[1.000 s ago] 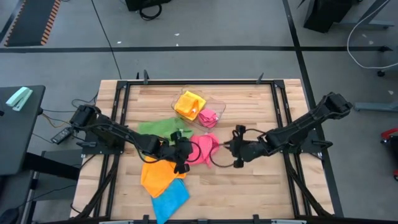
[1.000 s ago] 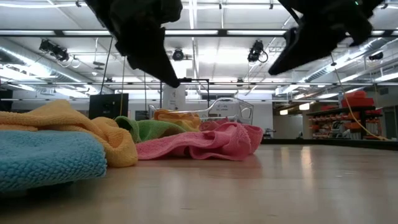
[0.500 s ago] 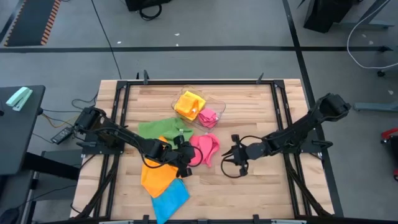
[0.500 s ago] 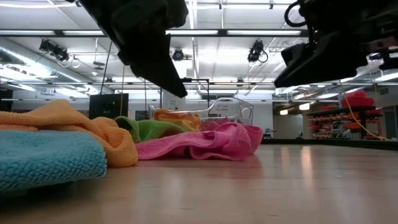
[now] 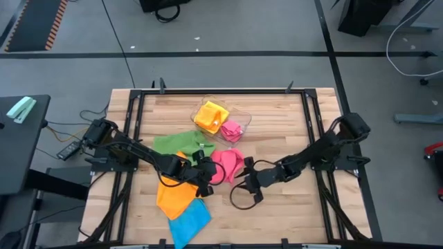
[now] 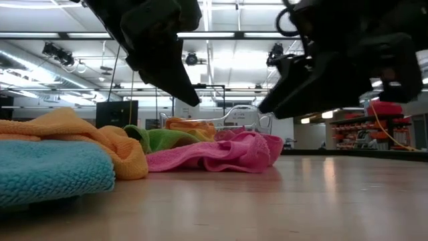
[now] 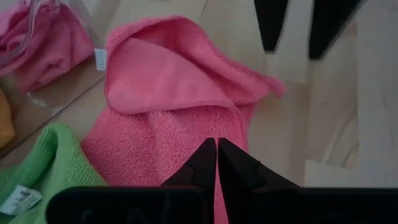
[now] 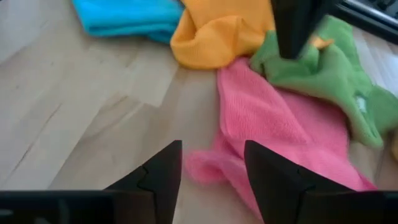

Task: Fold microfiber towels
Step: Fold the pink microfiber cloth

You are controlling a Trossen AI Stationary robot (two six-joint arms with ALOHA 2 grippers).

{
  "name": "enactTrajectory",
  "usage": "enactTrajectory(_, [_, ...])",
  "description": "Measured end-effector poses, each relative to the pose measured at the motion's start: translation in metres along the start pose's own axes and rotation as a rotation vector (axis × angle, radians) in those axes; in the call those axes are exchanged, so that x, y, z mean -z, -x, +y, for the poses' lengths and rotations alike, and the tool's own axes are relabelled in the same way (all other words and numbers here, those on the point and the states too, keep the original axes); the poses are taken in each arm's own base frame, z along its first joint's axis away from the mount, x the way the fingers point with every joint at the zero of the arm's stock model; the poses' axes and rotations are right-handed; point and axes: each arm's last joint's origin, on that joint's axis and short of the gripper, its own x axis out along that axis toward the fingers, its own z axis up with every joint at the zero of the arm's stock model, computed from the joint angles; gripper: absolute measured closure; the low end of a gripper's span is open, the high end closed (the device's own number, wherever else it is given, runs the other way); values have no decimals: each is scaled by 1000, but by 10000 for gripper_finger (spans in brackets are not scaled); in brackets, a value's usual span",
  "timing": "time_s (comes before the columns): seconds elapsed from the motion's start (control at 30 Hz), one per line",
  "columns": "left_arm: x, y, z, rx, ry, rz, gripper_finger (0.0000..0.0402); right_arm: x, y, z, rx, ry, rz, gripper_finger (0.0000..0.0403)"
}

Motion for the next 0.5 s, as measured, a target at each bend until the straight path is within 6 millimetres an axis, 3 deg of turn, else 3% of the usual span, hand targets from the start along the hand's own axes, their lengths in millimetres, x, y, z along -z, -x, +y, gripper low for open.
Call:
enactTrajectory(0.27, [1,1,-2,3,-5,3,379,-5,-30,10,0,64,33,188])
enactTrajectory(0.5, [3,1,-2,2,-13,12,383,1,-37,9,71,112,104,186])
